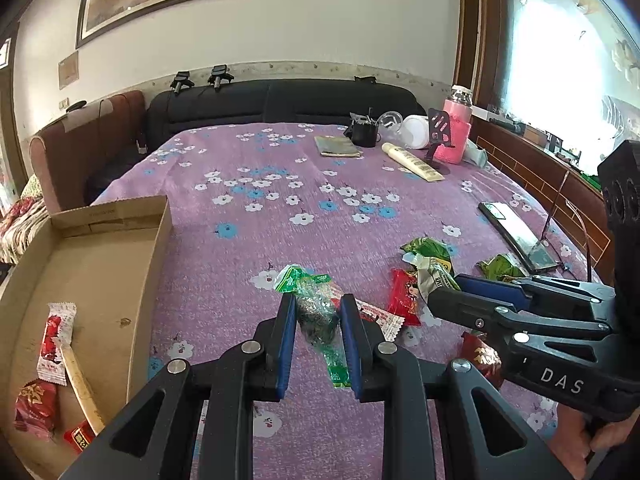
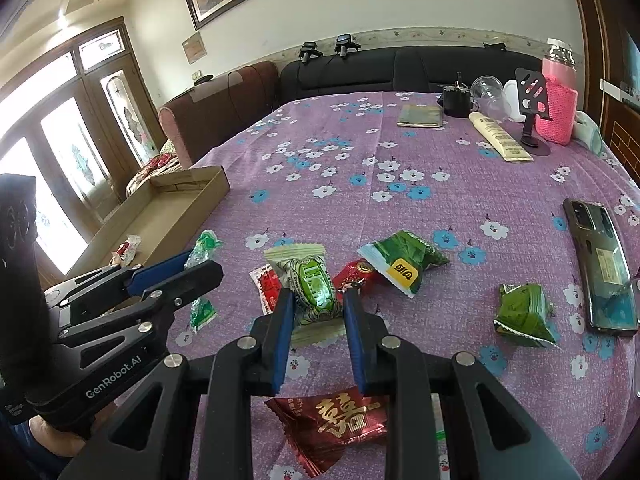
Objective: Organize snacks
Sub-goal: 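Lift the green-twist candy and green-striped packet and carry them toward the box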
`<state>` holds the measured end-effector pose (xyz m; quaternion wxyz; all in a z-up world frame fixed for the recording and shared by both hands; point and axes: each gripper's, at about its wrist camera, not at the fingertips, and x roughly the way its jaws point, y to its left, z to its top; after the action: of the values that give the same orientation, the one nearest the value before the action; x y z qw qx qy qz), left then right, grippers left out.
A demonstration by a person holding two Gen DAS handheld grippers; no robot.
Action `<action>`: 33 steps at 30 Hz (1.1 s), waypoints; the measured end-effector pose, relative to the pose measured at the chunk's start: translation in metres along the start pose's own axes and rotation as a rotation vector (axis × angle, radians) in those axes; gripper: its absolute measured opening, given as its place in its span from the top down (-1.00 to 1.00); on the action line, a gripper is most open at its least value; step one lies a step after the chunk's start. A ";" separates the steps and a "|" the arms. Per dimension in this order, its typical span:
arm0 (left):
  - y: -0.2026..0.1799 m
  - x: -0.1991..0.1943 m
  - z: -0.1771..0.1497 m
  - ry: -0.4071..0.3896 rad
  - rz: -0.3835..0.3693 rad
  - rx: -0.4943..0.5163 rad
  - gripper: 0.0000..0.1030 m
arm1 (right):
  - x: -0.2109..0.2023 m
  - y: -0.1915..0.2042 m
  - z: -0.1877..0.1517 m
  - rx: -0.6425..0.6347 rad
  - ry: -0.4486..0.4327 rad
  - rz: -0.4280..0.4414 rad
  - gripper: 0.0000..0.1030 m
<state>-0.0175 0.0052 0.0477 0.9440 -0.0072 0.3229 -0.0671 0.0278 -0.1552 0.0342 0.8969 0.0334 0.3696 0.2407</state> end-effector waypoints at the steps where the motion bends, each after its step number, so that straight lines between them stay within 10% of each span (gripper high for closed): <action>1: 0.000 -0.001 0.000 -0.005 0.003 0.001 0.56 | -0.001 0.000 0.000 0.004 -0.003 0.001 0.53; 33: 0.040 -0.035 -0.009 -0.074 0.036 -0.072 0.56 | 0.005 0.053 -0.005 -0.036 0.018 0.022 0.53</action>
<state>-0.0459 0.0493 0.0597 0.9555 -0.0379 0.2901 -0.0380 0.0060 -0.1070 0.0402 0.8913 0.0192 0.3729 0.2573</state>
